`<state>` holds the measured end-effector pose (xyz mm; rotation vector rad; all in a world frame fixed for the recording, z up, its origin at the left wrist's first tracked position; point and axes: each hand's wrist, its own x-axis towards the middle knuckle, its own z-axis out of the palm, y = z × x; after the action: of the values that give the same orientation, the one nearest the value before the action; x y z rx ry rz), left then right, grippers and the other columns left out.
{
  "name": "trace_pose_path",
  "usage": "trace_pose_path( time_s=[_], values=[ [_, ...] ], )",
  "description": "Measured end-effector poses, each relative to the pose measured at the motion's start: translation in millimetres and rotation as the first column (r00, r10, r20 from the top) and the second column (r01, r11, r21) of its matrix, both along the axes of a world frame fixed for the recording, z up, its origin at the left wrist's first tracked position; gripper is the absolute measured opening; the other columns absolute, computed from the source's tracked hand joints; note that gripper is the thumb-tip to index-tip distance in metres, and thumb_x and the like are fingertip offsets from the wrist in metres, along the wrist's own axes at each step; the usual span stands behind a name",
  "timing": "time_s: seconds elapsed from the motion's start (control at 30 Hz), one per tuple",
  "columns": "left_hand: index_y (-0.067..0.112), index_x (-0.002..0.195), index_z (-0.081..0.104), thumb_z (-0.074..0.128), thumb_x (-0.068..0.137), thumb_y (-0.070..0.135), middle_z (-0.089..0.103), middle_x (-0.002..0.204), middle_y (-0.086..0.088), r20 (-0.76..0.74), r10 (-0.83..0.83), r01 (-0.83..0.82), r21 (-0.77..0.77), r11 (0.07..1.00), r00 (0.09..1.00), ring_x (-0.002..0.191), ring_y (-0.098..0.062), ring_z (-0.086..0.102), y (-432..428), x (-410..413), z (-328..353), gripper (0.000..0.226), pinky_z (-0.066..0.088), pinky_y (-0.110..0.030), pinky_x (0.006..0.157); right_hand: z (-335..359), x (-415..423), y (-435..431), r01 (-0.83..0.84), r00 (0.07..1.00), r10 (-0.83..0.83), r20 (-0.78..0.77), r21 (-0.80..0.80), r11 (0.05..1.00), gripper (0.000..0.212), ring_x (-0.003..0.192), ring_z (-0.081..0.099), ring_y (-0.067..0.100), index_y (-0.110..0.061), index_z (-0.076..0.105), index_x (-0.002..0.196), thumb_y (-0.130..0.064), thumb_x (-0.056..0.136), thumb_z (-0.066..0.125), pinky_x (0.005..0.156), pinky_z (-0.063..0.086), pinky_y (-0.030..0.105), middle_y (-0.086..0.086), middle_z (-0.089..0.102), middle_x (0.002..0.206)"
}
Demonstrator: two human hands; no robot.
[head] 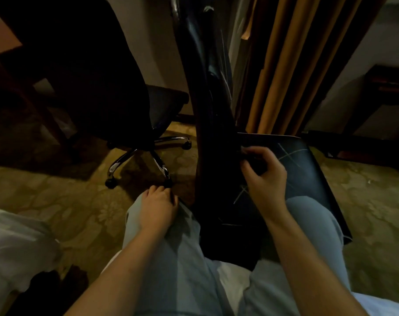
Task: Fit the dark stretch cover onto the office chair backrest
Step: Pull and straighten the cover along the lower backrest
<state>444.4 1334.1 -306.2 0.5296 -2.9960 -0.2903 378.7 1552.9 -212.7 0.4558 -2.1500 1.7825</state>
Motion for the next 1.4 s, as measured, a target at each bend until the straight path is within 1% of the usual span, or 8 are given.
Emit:
trace_pose_path(
  time_s=[0.17, 0.47, 0.57, 0.73, 1.0, 1.13, 1.3, 1.4],
  values=[
    [0.02, 0.115, 0.063, 0.042, 0.098, 0.039, 0.059, 0.117, 0.002, -0.035, 0.0, 0.0, 0.016, 1.0, 0.999, 0.115, -0.019, 0.045, 0, 2, 0, 0.033, 0.029, -0.035, 0.107, 1, 0, -6, 0.009, 0.999, -0.01, -0.052, -0.031, 0.999, 0.021, 0.094, 0.064, 0.005, -0.017, 0.064, 0.099, -0.002, 0.085, 0.066, 0.08, 0.05, 0.015, -0.006, 0.068, 0.097],
    [0.018, 0.119, 0.061, 0.041, 0.097, 0.039, 0.059, 0.12, 0.002, -0.014, 0.045, -0.046, -0.017, 0.999, 0.999, 0.118, -0.019, 0.044, 7, 1, 6, 0.036, 0.027, -0.033, 0.107, -78, 6, 11, 0.08, 0.963, -0.103, 0.25, 0.099, 0.992, 0.025, 0.069, 0.06, -0.009, -0.018, 0.063, 0.086, 0.007, 0.082, 0.065, 0.061, 0.044, 0.005, -0.007, 0.065, 0.079],
    [0.019, 0.121, 0.06, 0.04, 0.098, 0.039, 0.058, 0.12, 0.002, -0.006, 0.035, -0.035, -0.009, 0.999, 0.999, 0.118, -0.018, 0.044, 6, 1, 5, 0.037, 0.028, -0.034, 0.108, -67, 3, 10, 0.093, 0.98, -0.1, 0.172, 0.048, 0.995, 0.03, 0.078, 0.063, -0.004, -0.024, 0.064, 0.086, 0.005, 0.081, 0.066, 0.069, 0.047, 0.008, -0.009, 0.067, 0.084],
    [0.021, 0.121, 0.06, 0.041, 0.097, 0.041, 0.058, 0.12, 0.004, -0.003, 0.03, -0.03, -0.004, 1.0, 1.0, 0.117, -0.018, 0.045, 4, 1, 4, 0.037, 0.029, -0.034, 0.109, -55, 4, 5, 0.088, 0.996, -0.088, 0.006, -0.004, 0.996, 0.022, 0.092, 0.065, 0.003, -0.016, 0.065, 0.098, 0.001, 0.084, 0.066, 0.081, 0.05, 0.014, -0.006, 0.068, 0.096],
    [0.018, 0.124, 0.06, 0.042, 0.097, 0.039, 0.059, 0.122, 0.0, -0.012, 0.055, -0.055, -0.032, 0.998, 0.998, 0.118, -0.019, 0.045, 8, 0, 5, 0.038, 0.031, -0.034, 0.106, -104, 5, 7, 0.004, 0.916, -0.074, 0.395, 0.175, 0.985, 0.032, 0.074, 0.06, 0.004, -0.025, 0.056, 0.076, 0.006, 0.079, 0.065, 0.063, 0.045, 0.011, -0.007, 0.062, 0.078],
    [0.017, 0.125, 0.06, 0.043, 0.097, 0.038, 0.059, 0.124, 0.0, -0.027, 0.054, -0.055, -0.025, 0.998, 0.998, 0.12, -0.019, 0.045, 10, 1, 8, 0.039, 0.029, -0.033, 0.106, -103, 7, 4, 0.048, 0.925, -0.098, 0.366, 0.143, 0.989, 0.035, 0.073, 0.059, 0.005, -0.026, 0.057, 0.075, 0.007, 0.078, 0.065, 0.061, 0.043, 0.004, -0.009, 0.061, 0.077],
    [0.018, 0.128, 0.057, 0.043, 0.097, 0.039, 0.058, 0.126, 0.001, -0.01, 0.058, -0.059, -0.01, 0.998, 0.998, 0.122, -0.019, 0.043, 8, 2, 8, 0.04, 0.026, -0.033, 0.107, -83, 9, 10, 0.114, 0.972, -0.098, 0.212, -0.062, 0.992, 0.026, 0.085, 0.063, 0.003, -0.016, 0.063, 0.093, 0.006, 0.081, 0.064, 0.074, 0.048, 0.011, -0.004, 0.066, 0.09],
    [0.018, 0.128, 0.057, 0.044, 0.097, 0.039, 0.057, 0.125, 0.001, -0.006, 0.049, -0.049, 0.005, 0.999, 0.999, 0.121, -0.019, 0.043, 8, 2, 9, 0.039, 0.026, -0.033, 0.107, -81, 9, 10, 0.096, 0.976, -0.081, 0.201, -0.067, 0.993, 0.025, 0.085, 0.063, 0.0, -0.016, 0.063, 0.095, 0.005, 0.082, 0.064, 0.073, 0.047, 0.01, -0.004, 0.066, 0.09]
  ],
)
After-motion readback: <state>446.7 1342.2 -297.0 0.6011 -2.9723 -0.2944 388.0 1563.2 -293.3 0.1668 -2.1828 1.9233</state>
